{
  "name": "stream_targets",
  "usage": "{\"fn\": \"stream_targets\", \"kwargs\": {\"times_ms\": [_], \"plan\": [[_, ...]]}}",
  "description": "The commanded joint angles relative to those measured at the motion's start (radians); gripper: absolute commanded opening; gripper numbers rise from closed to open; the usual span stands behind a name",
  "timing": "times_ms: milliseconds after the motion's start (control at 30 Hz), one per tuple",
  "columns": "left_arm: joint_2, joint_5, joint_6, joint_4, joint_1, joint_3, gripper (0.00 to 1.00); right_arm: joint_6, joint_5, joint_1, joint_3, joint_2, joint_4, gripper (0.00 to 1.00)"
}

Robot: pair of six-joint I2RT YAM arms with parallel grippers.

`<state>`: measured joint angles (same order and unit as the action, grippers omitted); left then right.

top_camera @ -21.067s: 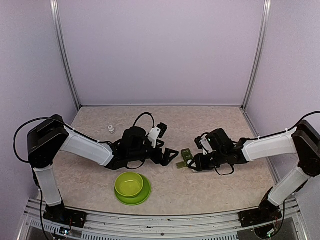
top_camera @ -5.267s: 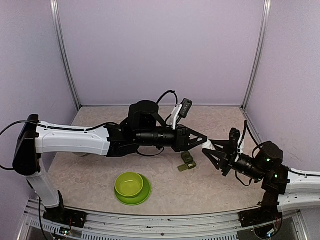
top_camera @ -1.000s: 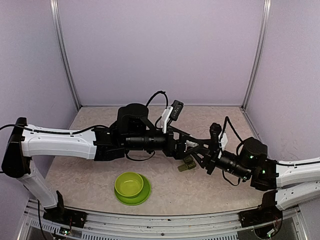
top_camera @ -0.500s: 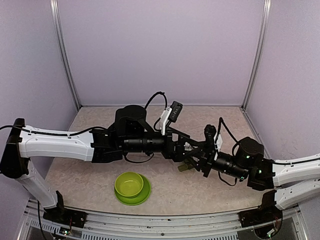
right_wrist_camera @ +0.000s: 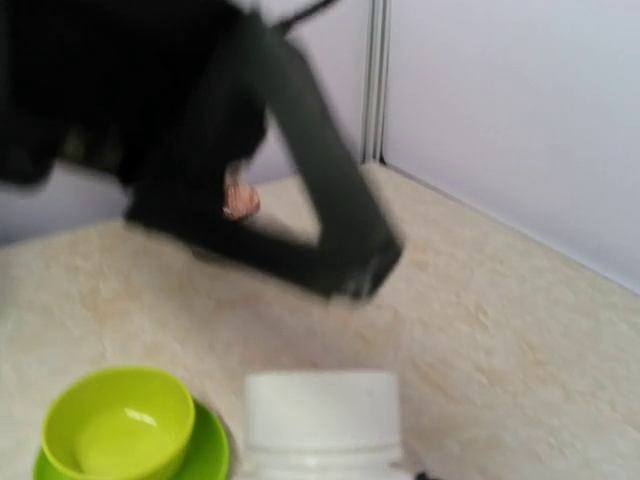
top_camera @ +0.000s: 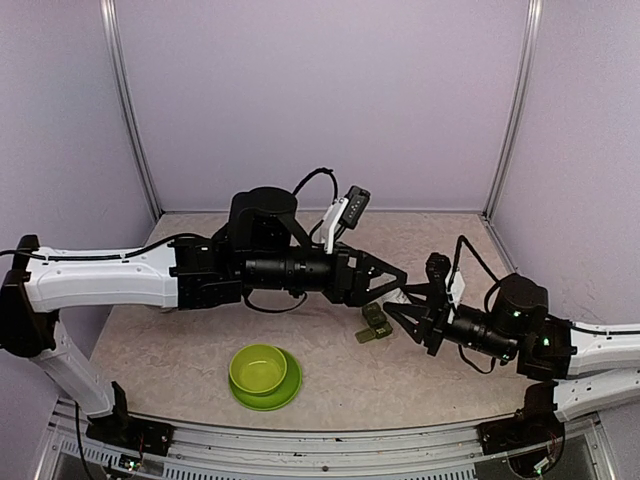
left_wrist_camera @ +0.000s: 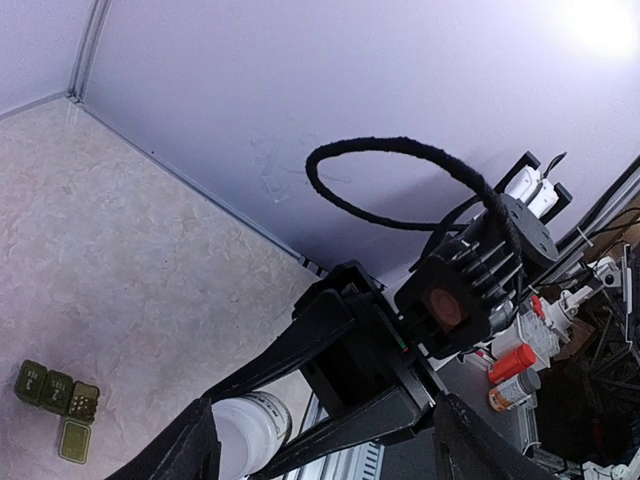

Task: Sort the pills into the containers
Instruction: Screw the lid of the pill bottle onto the pill bottle.

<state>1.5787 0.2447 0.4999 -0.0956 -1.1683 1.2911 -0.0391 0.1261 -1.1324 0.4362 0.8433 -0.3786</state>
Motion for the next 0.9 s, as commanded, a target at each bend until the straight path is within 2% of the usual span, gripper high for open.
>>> {"fn": "stream_targets", "kwargs": {"times_ms": [0, 67, 200, 300, 867], "plan": [[0.031, 0.035, 0.010, 0.101, 0.015, 0.057, 0.68, 0.051, 0.025, -0.007, 0.049, -0.023, 0.100, 0.00], [0.036, 0.049, 0.017, 0.105, 0.020, 0.057, 0.65, 0.055, 0.032, -0.007, 0.050, -0.035, 0.110, 0.00], [0.043, 0.052, 0.022, 0.131, 0.030, 0.052, 0.71, 0.059, 0.017, -0.007, 0.047, -0.062, 0.117, 0.00], [0.048, 0.067, 0.030, 0.128, 0.045, 0.041, 0.71, 0.064, 0.008, -0.007, 0.044, -0.081, 0.120, 0.00], [0.101, 0.189, 0.053, 0.094, 0.059, 0.057, 0.49, 0.086, -0.010, -0.008, 0.062, -0.068, 0.141, 0.00]]}}
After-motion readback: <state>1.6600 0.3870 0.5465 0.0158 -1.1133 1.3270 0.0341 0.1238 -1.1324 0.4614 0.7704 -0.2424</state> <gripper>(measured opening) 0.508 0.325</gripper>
